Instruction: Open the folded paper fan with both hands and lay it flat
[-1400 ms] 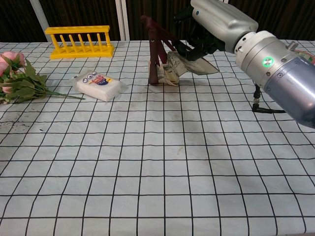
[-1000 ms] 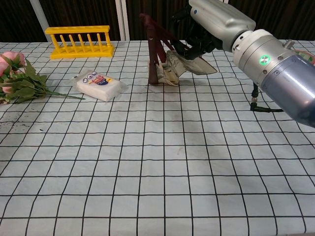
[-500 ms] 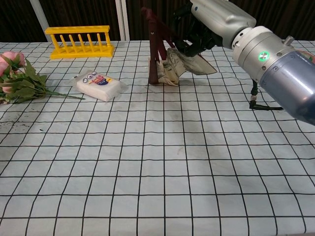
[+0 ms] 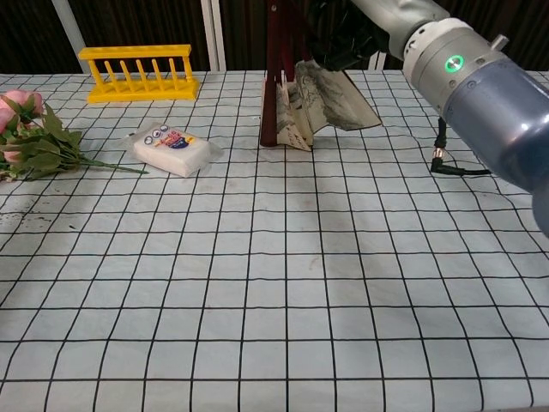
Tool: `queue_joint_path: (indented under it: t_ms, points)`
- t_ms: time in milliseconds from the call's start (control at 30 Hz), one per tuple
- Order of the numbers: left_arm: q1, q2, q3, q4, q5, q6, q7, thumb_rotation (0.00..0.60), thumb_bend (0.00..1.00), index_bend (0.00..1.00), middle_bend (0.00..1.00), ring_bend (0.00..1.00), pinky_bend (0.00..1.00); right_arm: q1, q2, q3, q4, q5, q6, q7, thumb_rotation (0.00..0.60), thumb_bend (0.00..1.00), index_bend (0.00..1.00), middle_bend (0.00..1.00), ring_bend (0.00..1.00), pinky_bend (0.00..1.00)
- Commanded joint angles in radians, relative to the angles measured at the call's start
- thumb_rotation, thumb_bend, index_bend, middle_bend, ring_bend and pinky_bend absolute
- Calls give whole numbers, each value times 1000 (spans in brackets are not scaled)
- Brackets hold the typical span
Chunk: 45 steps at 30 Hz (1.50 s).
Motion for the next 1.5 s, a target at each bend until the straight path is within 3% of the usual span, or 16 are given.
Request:
queue_joint_path:
  t_ms: [33, 500, 667, 1100, 1500]
  points:
    - [-33, -1, -22, -25, -5, -29, 21, 600, 0, 55, 0, 0, 0, 26, -9, 68, -18, 77, -8, -15, 600, 603, 900, 983, 1000, 960]
    - [-221, -113, -106, -34, -52, -179, 149, 600, 14, 62, 0, 0, 0, 112, 21, 161, -49, 167, -19, -67, 600, 608, 900, 983, 1000, 960]
    - [-278, -164, -138, -22, -88, -215, 171, 600, 57, 92, 7, 0, 2, 130, 29, 164, -73, 189, -16, -87, 600, 608, 900, 984, 1000, 960]
    - [-464, -322, -243, 64, -173, -292, 200, 600, 157, 324, 89, 0, 30, 168, 38, 181, -153, 265, 15, -127, 600, 609, 900, 984, 1000, 960]
    - [-597, -429, -318, 141, -295, -345, 216, 600, 228, 335, 98, 0, 31, 181, 64, 179, -203, 300, 36, -142, 600, 610, 900, 983, 1000, 960]
